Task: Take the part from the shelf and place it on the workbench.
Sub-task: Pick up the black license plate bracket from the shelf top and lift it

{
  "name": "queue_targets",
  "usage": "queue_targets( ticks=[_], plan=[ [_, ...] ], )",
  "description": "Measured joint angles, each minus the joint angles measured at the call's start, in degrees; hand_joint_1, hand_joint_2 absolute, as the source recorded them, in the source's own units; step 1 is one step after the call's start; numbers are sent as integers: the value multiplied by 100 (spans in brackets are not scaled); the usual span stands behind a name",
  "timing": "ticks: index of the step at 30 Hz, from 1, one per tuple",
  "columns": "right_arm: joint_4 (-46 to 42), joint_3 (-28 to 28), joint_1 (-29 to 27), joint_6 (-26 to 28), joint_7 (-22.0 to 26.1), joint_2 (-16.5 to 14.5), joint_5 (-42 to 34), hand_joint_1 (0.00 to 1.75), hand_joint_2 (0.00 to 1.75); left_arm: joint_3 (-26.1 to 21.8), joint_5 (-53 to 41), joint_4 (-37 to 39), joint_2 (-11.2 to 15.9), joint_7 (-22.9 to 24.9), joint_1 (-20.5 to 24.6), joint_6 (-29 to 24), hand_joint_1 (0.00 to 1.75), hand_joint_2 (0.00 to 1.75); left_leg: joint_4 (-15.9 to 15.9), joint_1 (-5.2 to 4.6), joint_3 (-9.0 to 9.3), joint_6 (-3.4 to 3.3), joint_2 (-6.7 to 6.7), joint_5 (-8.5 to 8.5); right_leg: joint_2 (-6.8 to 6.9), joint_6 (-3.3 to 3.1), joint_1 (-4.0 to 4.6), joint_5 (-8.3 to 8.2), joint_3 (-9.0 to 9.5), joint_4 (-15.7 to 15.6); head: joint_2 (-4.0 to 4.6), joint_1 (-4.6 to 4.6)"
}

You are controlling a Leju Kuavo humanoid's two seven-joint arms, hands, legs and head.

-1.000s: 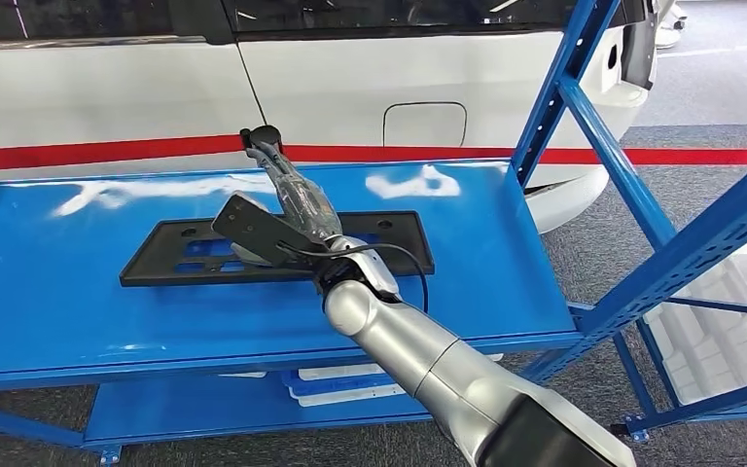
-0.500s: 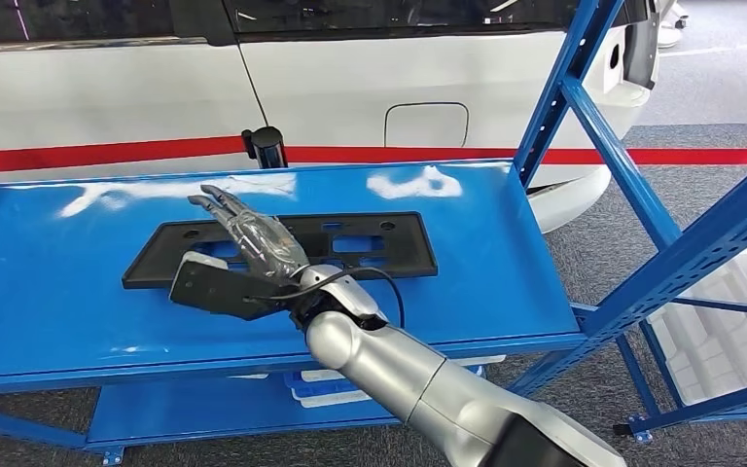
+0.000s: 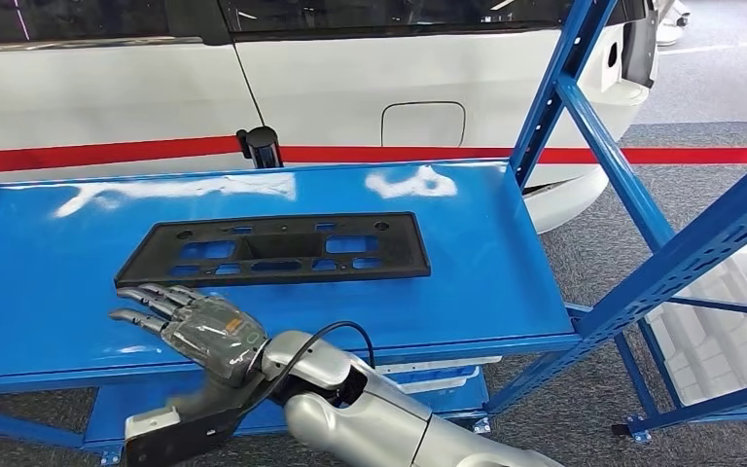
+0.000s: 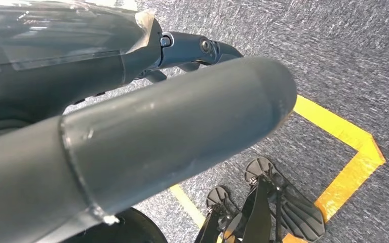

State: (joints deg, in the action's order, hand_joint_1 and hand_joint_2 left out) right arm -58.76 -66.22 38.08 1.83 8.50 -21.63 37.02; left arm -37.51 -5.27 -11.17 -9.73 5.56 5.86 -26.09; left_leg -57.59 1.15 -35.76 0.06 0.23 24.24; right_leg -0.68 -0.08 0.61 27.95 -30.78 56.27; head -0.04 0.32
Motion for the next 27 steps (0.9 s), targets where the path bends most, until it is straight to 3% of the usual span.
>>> queue_targets(
  ticks=[4,7,11,17,27],
  plan=[
    [290,-120,3,868,-453,18,1338,0,175,8,-99,0,-3,0,-1,-1,0,0,1,1,3,1,0,0,0,-1,4,1,-2,0,0,-1],
    [749,-159,124,1413,-851,47,1786,0,175,13,-166,0,4,1,-6,7,0,0,1,1,4,1,1,-1,0,0,4,0,1,0,0,1],
    [1187,-166,231,1574,-950,66,1854,0,175,14,-187,0,15,0,-12,20,0,0,-1,0,5,2,0,-2,-1,2,3,-1,4,1,0,1],
    [1971,-122,503,1892,-1715,87,1915,0,175,100,-379,0,44,-37,-16,138,0,0,-1,0,4,2,1,-2,1,2,2,-1,5,1,0,2],
    [3001,226,853,2199,-2136,114,1890,0,175,246,-583,0,84,-36,-20,262,0,0,-1,0,19,2,-2,-1,1,1,3,0,7,1,0,1]
  ],
)
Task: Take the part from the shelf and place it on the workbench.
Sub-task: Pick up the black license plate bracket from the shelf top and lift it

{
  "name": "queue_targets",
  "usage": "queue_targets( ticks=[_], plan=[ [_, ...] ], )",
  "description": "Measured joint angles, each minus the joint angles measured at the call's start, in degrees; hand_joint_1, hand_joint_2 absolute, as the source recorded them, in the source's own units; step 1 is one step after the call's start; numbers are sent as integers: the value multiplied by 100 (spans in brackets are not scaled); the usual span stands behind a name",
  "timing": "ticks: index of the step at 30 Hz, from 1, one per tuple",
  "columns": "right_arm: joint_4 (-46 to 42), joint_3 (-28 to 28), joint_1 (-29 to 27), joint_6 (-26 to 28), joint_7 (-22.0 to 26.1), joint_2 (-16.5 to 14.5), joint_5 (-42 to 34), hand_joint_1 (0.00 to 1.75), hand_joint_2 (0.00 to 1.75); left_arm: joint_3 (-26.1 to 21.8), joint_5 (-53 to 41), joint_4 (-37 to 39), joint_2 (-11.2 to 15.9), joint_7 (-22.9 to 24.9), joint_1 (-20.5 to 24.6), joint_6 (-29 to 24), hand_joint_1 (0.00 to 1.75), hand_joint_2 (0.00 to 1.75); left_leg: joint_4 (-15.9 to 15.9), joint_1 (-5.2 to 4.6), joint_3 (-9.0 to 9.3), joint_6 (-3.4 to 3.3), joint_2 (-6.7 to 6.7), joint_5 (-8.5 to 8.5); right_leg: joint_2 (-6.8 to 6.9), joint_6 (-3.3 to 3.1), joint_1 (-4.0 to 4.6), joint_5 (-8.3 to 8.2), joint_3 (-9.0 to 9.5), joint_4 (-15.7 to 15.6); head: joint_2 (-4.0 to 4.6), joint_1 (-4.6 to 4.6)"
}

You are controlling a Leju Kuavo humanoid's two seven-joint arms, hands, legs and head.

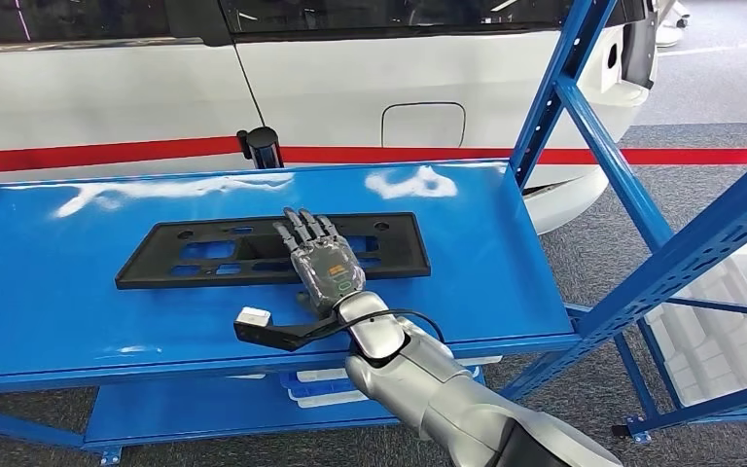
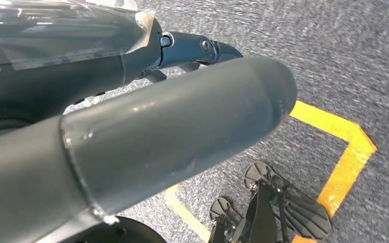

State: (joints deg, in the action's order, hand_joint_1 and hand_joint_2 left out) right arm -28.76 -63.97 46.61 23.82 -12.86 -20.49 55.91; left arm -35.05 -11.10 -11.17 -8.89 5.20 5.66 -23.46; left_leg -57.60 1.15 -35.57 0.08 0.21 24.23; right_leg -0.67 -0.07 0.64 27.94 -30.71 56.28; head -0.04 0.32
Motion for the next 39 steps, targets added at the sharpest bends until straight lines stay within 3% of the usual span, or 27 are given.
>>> queue_targets(
  ticks=[1,2,5,6,16,23,26,31,35,39],
  plan=[
    [101,54,23,53,-44,1,35,0,175,18,-18,0,4,0,1,17,0,0,0,0,6,0,0,1,0,0,0,1,-4,0,0,0],
    [200,111,44,104,-80,1,70,13,175,32,-34,0,9,-1,1,31,0,0,0,0,14,2,0,3,0,-1,0,3,-7,-1,0,-1],
    [465,327,90,241,-197,7,178,125,175,65,-85,0,22,-27,1,62,0,0,1,0,41,9,1,16,1,-4,-1,21,-2,-2,0,0],
    [531,411,97,282,-236,15,216,151,175,70,-102,0,26,-43,1,68,0,0,1,0,46,10,2,18,2,-4,-1,25,3,-2,0,0],
    [800,875,90,528,-335,137,405,170,175,82,-158,0,41,-218,0,118,0,0,-1,-1,52,9,2,18,2,2,-2,21,55,-2,0,-1],
    [798,1112,39,836,-360,195,704,175,175,91,-231,0,41,-961,7,294,0,0,0,0,64,11,3,20,4,1,-1,26,54,-1,0,-1],
    [710,1282,-57,953,-282,237,864,175,175,132,-318,0,36,-1486,9,437,0,0,0,0,69,10,4,23,5,-1,-1,29,30,-2,0,1],
    [393,1670,-264,1013,-79,321,1186,175,175,180,-341,0,18,-2044,35,523,0,0,-1,-1,67,9,3,22,3,2,-1,25,67,-1,0,1],
    [-165,2080,-541,1001,330,358,1661,175,175,177,-348,0,15,-2061,50,737,0,0,-2,-1,61,9,3,22,3,4,-1,24,75,0,0,-1],
    [-1315,2587,-904,809,732,358,2335,175,175,180,-450,0,15,-1896,66,755,0,0,-1,1,51,9,3,22,4,3,-1,25,64,0,0,-1]
  ],
)
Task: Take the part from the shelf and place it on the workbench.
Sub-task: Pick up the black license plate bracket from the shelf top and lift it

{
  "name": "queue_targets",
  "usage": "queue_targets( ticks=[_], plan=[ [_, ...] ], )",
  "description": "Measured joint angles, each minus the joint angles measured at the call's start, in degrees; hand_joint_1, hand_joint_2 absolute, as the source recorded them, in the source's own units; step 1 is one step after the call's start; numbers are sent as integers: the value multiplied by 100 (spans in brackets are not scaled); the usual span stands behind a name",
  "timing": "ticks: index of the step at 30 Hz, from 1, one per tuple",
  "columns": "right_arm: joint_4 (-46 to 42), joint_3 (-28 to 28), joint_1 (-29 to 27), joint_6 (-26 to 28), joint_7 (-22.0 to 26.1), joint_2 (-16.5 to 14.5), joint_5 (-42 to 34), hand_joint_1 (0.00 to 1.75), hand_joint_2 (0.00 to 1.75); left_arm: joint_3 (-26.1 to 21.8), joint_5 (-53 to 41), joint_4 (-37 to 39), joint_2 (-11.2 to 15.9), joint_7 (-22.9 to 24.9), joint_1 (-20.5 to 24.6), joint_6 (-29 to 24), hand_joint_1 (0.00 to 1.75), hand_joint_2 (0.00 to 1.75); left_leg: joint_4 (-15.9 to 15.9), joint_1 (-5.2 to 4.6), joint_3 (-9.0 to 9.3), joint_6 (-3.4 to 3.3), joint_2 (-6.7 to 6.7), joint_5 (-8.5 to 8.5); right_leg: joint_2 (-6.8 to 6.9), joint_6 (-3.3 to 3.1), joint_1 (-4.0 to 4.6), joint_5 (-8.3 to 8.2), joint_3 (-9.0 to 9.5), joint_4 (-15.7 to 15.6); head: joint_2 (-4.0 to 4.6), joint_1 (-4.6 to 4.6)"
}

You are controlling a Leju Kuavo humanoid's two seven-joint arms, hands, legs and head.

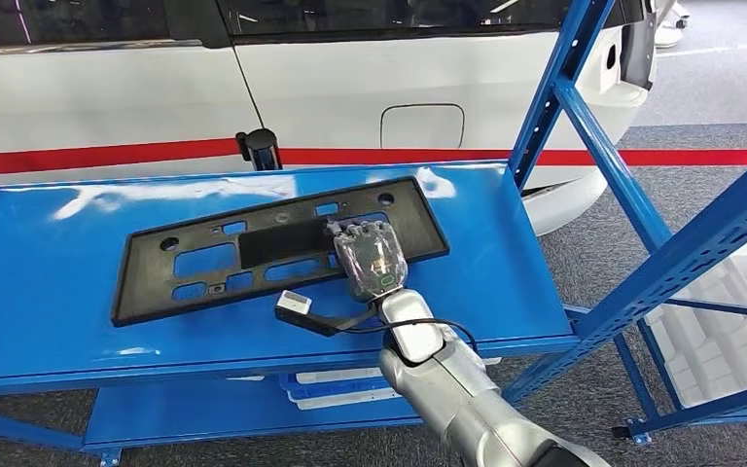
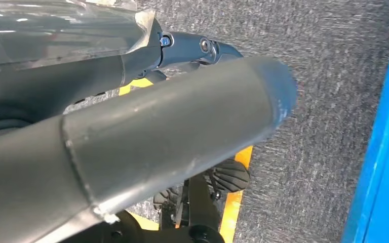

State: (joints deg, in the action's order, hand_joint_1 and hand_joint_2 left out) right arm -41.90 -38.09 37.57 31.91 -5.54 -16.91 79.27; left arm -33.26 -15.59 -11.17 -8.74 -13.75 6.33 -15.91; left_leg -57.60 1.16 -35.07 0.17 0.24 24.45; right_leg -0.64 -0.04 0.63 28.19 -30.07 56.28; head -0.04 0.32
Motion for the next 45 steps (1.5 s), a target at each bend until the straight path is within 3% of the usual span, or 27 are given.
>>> queue_targets(
  ticks=[5,9,18,35,37,40,45],
  plan=[
    [-1202,367,-255,-247,238,-3,147,174,175,-5,-26,0,2,-63,1,-68,0,0,4,0,-3,1,3,0,3,-3,1,4,-5,0,0,-1],
    [-1895,483,-311,-272,522,-3,4,173,175,-37,60,0,-1,-256,-1,-137,0,175,5,0,-4,1,-2,0,-1,-3,1,3,-6,0,0,0],
    [-3015,518,-264,-422,666,-19,-176,173,175,-196,173,0,-41,-443,-18,-166,0,175,4,-1,-6,1,0,1,1,-3,1,3,-7,0,0,0],
    [-3306,532,-261,-422,859,2,-545,175,175,-257,106,0,-80,-260,-17,-110,0,175,4,0,-6,1,-1,1,0,-3,1,3,-8,0,0,0],
    [-3371,528,-287,-498,1108,9,-1202,175,175,-255,22,0,-83,-46,-16,-59,0,175,4,-1,-7,0,-1,1,1,-3,-1,3,-8,0,0,0],
    [-3539,532,-323,-808,1610,10,-2782,175,175,-246,-126,2,-86,412,-20,-139,0,175,1,-3,-9,-2,0,3,0,-2,-9,3,-7,-2,0,1],
    [-3892,708,-390,-1462,2044,18,-4832,175,175,-237,-241,4,-86,610,-31,-233,0,175,-4,-8,-15,-11,3,9,1,1,-37,1,-4,-3,0,-1]
  ],
)
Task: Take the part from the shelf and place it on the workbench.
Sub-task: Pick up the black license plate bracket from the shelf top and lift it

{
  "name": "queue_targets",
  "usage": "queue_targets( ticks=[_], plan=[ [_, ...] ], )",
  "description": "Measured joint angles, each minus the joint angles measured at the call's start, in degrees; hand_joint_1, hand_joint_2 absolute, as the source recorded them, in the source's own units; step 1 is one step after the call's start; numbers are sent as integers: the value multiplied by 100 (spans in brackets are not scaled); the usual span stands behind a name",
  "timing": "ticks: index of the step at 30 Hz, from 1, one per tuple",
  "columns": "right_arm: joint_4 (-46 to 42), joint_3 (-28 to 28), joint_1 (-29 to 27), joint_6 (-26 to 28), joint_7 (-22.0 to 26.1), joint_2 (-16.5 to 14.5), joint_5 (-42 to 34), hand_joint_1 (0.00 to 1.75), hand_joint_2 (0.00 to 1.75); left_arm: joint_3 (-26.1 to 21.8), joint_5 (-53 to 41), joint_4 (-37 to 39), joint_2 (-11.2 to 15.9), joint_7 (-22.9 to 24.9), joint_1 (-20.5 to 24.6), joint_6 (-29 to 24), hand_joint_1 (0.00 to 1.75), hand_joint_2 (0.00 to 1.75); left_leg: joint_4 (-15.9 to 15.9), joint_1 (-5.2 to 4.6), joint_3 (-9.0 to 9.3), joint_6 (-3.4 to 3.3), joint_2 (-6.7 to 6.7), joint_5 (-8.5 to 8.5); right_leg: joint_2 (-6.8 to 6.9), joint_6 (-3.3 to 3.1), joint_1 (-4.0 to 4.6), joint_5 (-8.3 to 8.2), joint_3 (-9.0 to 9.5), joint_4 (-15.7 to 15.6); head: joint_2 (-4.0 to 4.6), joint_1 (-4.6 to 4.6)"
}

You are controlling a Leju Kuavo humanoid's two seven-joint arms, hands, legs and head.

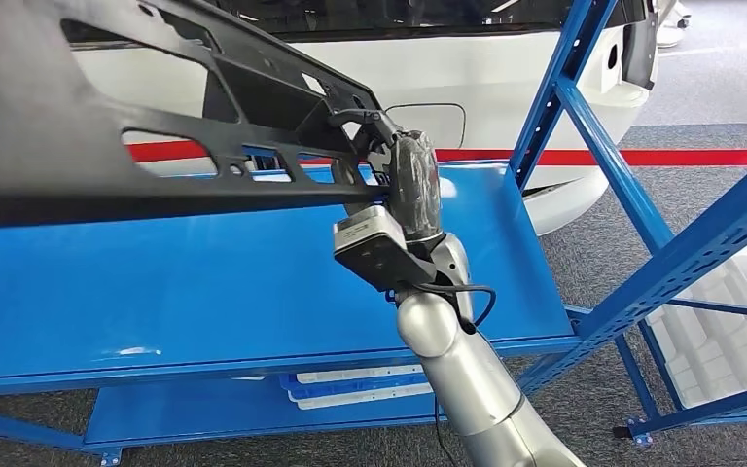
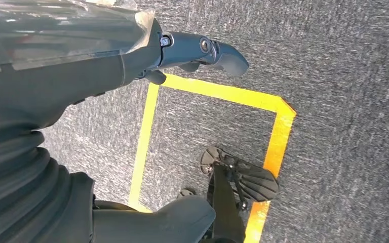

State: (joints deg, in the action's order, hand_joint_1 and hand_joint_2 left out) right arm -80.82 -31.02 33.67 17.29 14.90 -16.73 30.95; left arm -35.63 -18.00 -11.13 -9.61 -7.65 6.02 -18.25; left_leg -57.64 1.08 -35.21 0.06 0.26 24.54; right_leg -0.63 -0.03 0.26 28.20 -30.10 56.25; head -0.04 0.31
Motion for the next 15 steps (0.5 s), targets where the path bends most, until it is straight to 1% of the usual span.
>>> queue_targets(
  ticks=[2,6,7,8,9,10,11,13,14,15],
  plan=[
    [-142,103,-33,-134,42,26,-440,175,175,9,-41,0,1,11,-2,-5,0,175,-3,-6,-3,-9,1,5,0,2,-15,0,2,-1,0,0],
    [-328,251,-128,-110,-76,106,-469,175,175,14,-73,0,4,13,2,17,0,175,-9,-44,-2,-52,-1,28,-2,33,-52,5,5,-10,0,-1],
    [-344,262,-151,-125,-112,119,-475,175,175,21,-92,0,5,16,7,19,0,175,0,-51,3,-74,-3,21,-3,49,-57,-4,8,-18,0,-2],
    [-351,269,-174,-140,-141,127,-482,175,175,33,-119,0,2,24,17,23,0,175,34,-35,21,-105,-12,-2,-1,64,-53,6,2,-13,0,-2],
    [-354,275,-194,-148,-161,133,-487,175,175,48,-144,0,-3,34,30,28,0,175,77,-19,43,-136,-22,-32,2,77,-48,48,-22,38,0,1],
    [-356,282,-210,-148,-173,137,-489,175,175,66,-161,0,-10,44,46,33,0,175,120,2,64,-168,-31,-62,7,82,-47,140,-89,185,0,5],
    [-357,293,-223,-148,-178,144,-489,175,175,81,-171,0,-18,56,62,38,0,175,152,21,79,-186,-39,-82,11,74,-51,291,-217,463,0,11],
    [-356,320,-257,-148,-178,165,-490,175,175,101,-175,0,-28,70,80,45,0,175,159,23,76,-194,-42,-90,14,69,-83,612,-572,1239,0,17],
    [-355,333,-279,-148,-178,176,-490,175,175,105,-175,0,-32,76,82,49,0,175,158,25,72,-192,-43,-90,14,80,-98,716,-723,1562,0,17],
    [-353,343,-302,-148,-179,188,-490,175,175,109,-175,0,-35,78,83,51,0,175,156,30,69,-188,-44,-92,15,108,-118,749,-813,1748,0,16]
  ],
)
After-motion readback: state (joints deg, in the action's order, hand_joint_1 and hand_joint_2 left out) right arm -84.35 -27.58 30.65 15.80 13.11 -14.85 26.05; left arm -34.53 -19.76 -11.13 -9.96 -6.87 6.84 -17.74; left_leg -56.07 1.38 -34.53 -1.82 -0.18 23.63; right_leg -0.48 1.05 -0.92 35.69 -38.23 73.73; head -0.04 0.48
